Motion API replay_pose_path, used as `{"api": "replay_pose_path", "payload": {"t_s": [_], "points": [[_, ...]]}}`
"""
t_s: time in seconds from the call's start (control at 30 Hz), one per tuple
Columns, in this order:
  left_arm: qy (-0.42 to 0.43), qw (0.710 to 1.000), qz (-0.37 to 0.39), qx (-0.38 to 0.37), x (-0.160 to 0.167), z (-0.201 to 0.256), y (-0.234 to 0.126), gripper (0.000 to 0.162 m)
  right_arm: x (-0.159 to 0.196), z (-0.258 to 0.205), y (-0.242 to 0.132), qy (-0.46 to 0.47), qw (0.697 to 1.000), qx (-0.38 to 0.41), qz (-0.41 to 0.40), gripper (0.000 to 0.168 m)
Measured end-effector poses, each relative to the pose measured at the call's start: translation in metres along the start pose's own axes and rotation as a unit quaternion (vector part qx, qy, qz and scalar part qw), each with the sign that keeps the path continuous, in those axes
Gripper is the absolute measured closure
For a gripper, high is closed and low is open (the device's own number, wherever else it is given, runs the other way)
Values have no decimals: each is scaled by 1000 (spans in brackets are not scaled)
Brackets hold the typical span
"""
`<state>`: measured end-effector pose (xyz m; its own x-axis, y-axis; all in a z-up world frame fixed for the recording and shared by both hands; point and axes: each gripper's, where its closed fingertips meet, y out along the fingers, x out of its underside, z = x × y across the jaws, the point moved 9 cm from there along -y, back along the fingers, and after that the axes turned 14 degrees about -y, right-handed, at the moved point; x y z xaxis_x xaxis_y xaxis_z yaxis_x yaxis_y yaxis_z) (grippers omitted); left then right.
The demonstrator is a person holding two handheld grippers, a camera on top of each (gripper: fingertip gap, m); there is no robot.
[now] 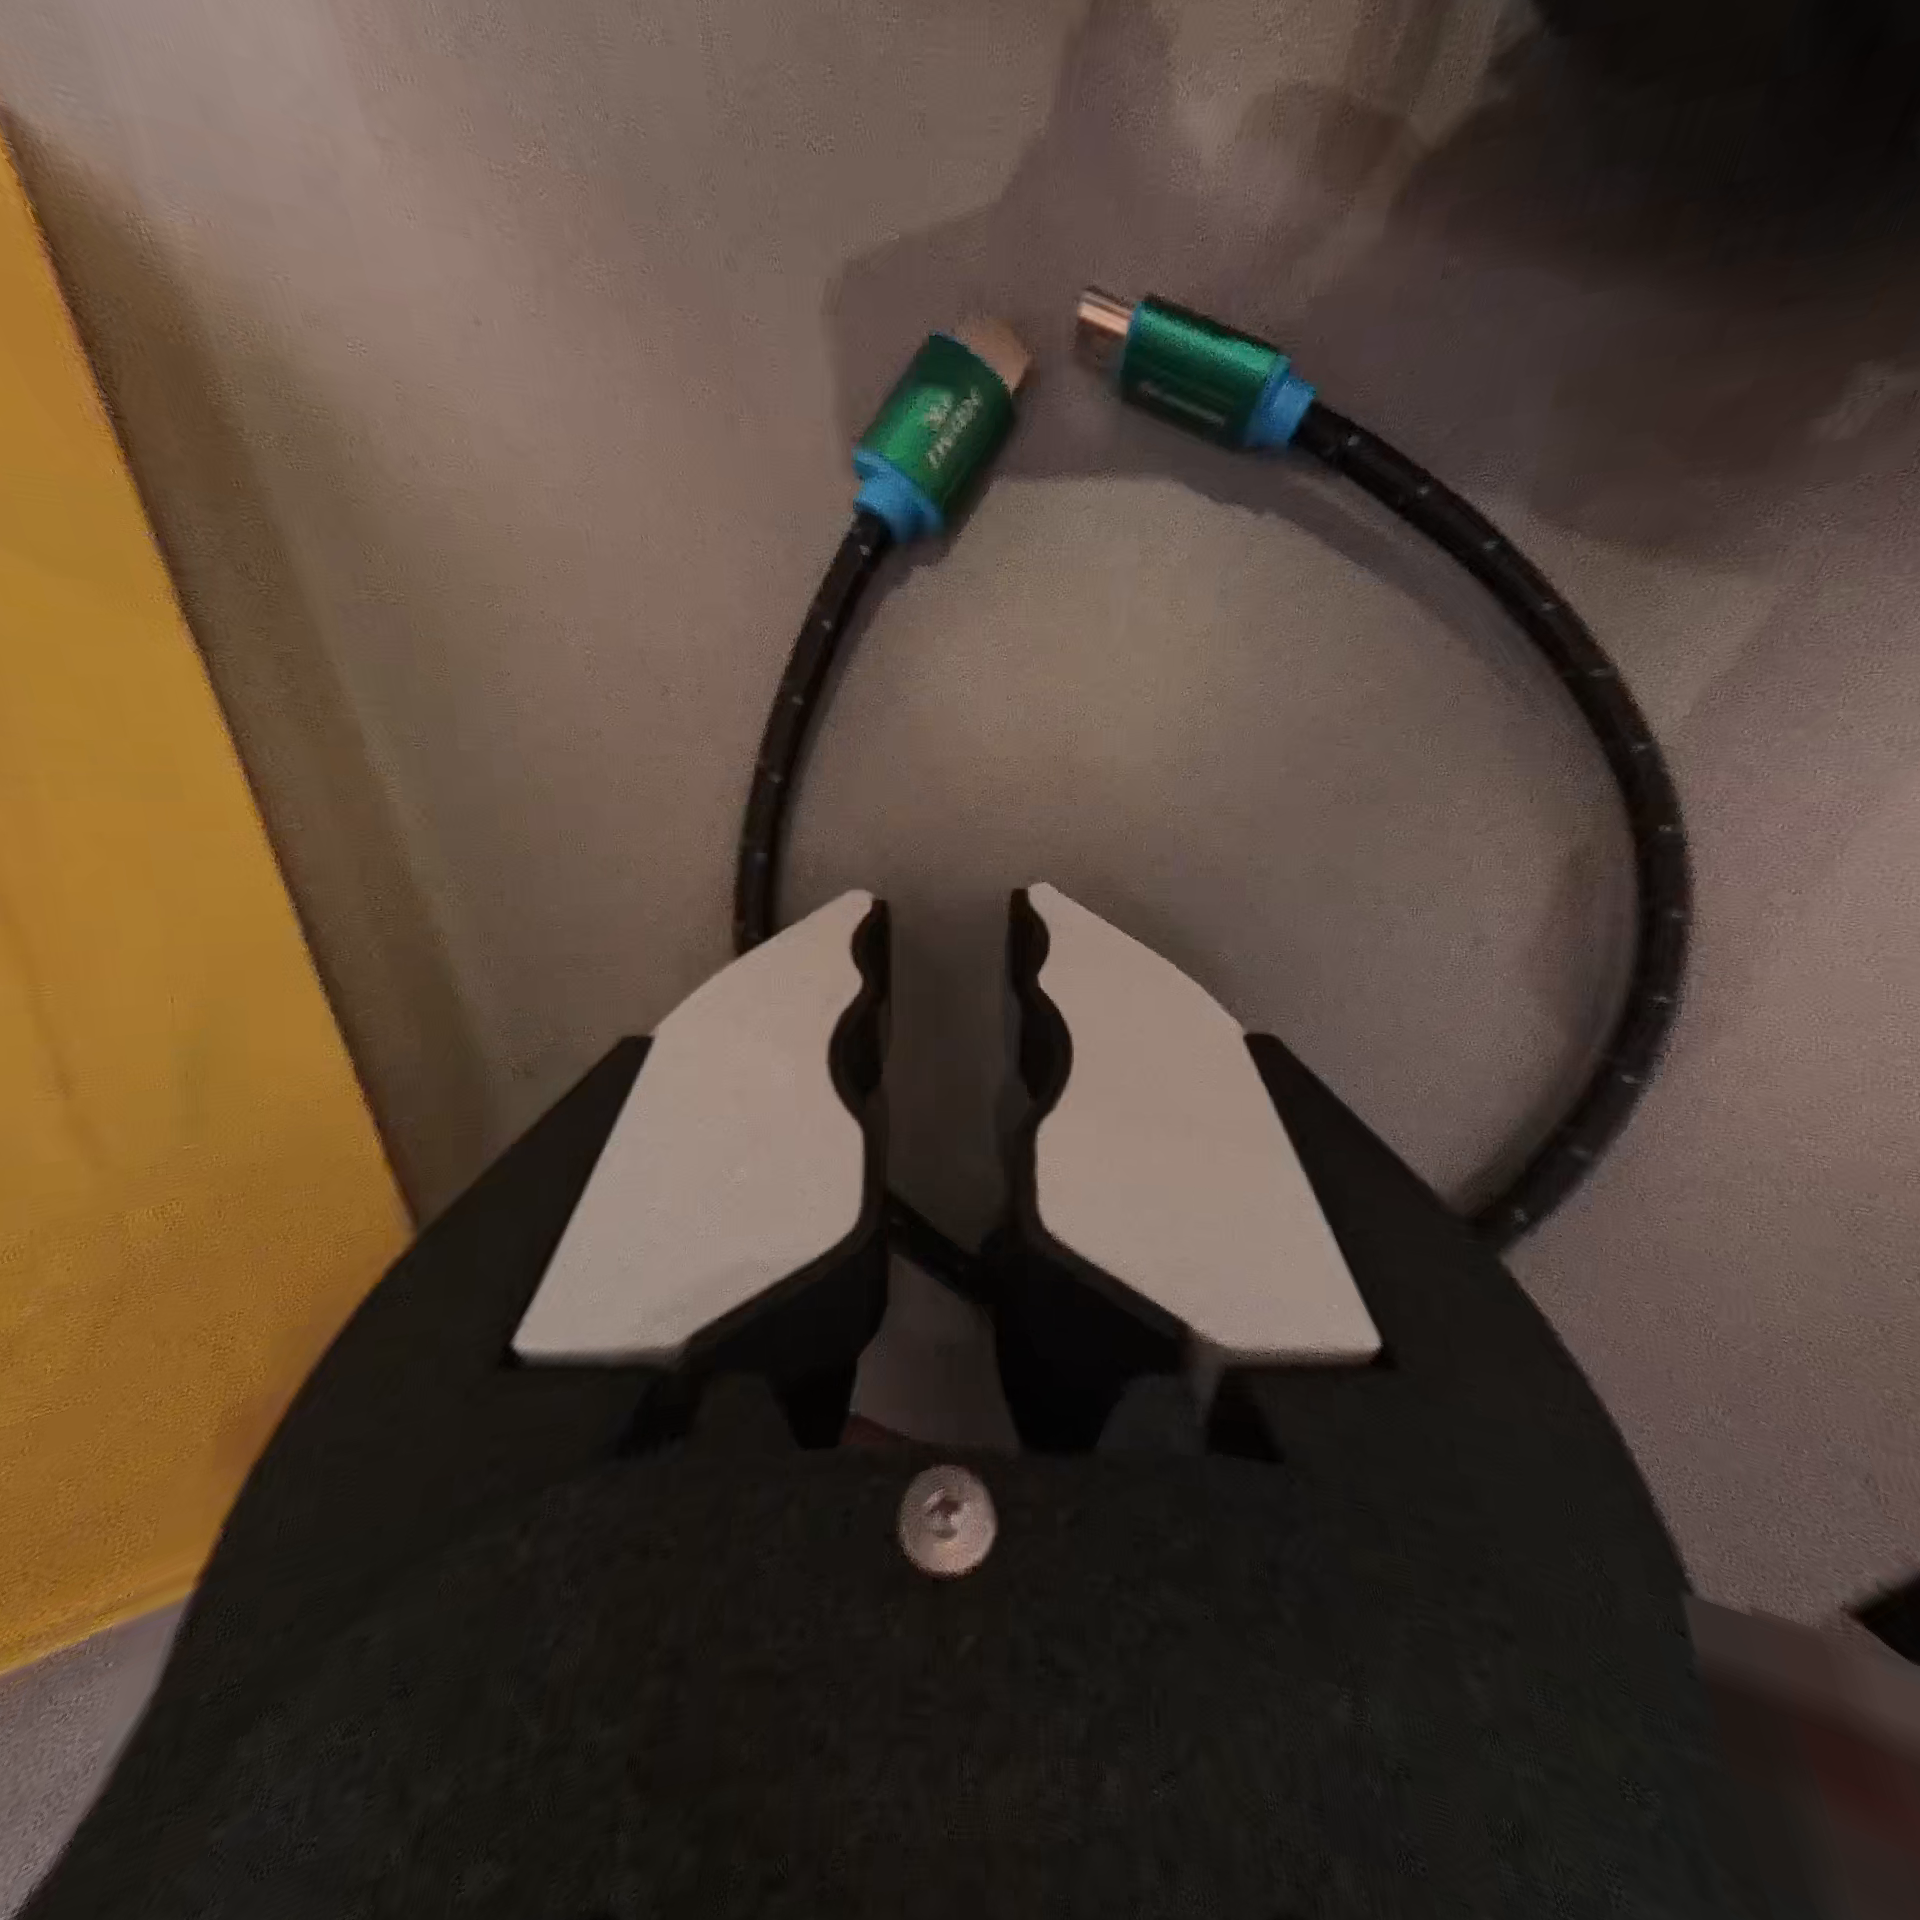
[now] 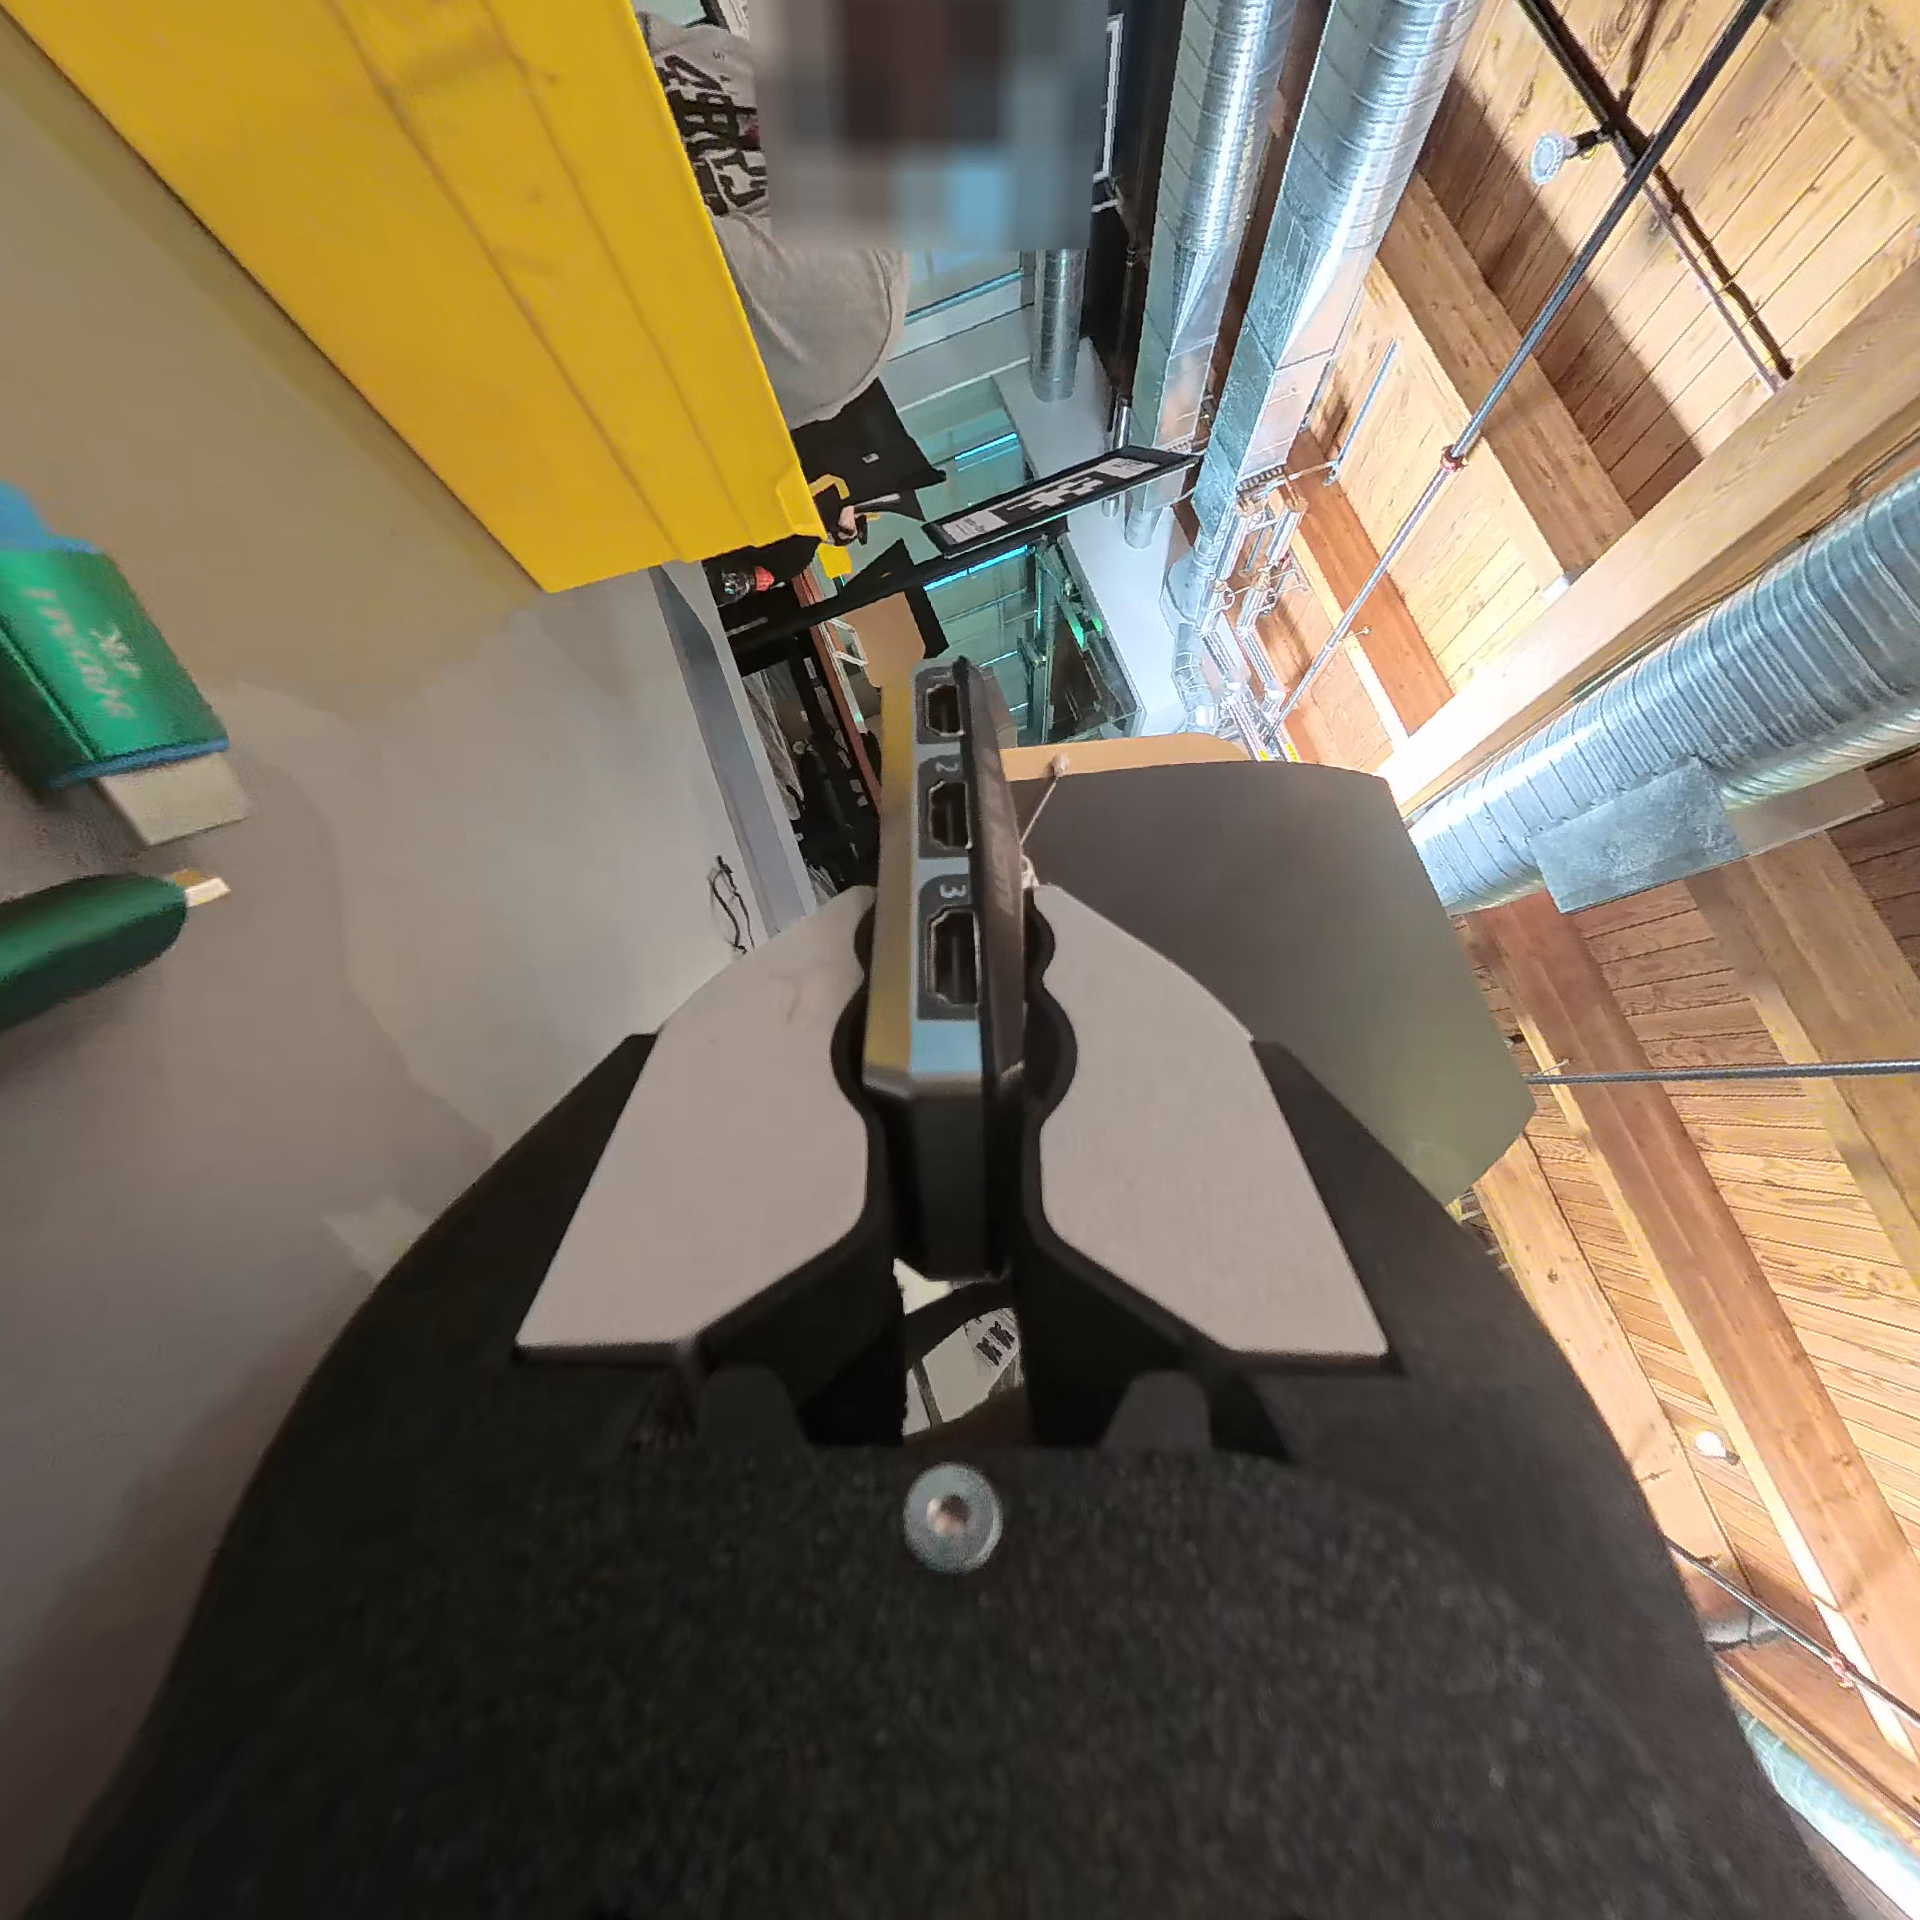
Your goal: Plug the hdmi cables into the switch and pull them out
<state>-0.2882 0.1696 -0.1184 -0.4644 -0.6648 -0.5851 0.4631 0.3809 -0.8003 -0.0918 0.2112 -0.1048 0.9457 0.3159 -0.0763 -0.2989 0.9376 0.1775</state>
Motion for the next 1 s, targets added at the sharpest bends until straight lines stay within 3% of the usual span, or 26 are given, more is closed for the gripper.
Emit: {"api": "replay_pose_path", "payload": {"t_s": [0.2, 0.37, 0.4, 0.47, 0.53, 0.63, 0.67, 0.73, 0.87, 0.93, 1.0], "points": [[-65, 986, -50, 142, 29, 29, -24, 134, 0, 0, -1, 2, 1000, -1, -1, 146], [12, 995, 95, 16, -13, 10, -41, 128, -2, -2, 1, 2, 1000, -9, 2, 146], [14, 996, 84, -9, -24, 5, -34, 126, -3, -3, 1, 1, 1000, -10, 2, 146], [-5, 998, 26, -51, -44, -3, -12, 107, -4, -3, 0, -1, 1000, -11, 2, 145], [-20, 999, -19, -29, -56, 0, 10, 96, -3, -2, -2, 0, 1000, -11, 2, 145], [-15, 998, -58, -24, -53, -5, 36, 95, -2, 0, -3, 7, 1000, -9, 1, 145], [-21, 998, -55, -3, -51, -6, 34, 103, -2, 1, -3, 9, 1000, -9, 1, 145], [-10, 997, -71, 9, -42, -3, 25, 122, -2, 1, -3, 11, 1000, -9, 2, 145], [-6, 997, -70, 30, -2, 11, -2, 125, -3, 0, -3, 8, 1000, -12, 4, 146], [4, 998, -66, 20, 16, 15, -14, 134, -3, 0, -3, 8, 1000, -11, 6, 146], [17, 999, -32, 7, 22, 15, -24, 129, -3, 0, -2, 7, 1000, -12, 7, 146]]}}
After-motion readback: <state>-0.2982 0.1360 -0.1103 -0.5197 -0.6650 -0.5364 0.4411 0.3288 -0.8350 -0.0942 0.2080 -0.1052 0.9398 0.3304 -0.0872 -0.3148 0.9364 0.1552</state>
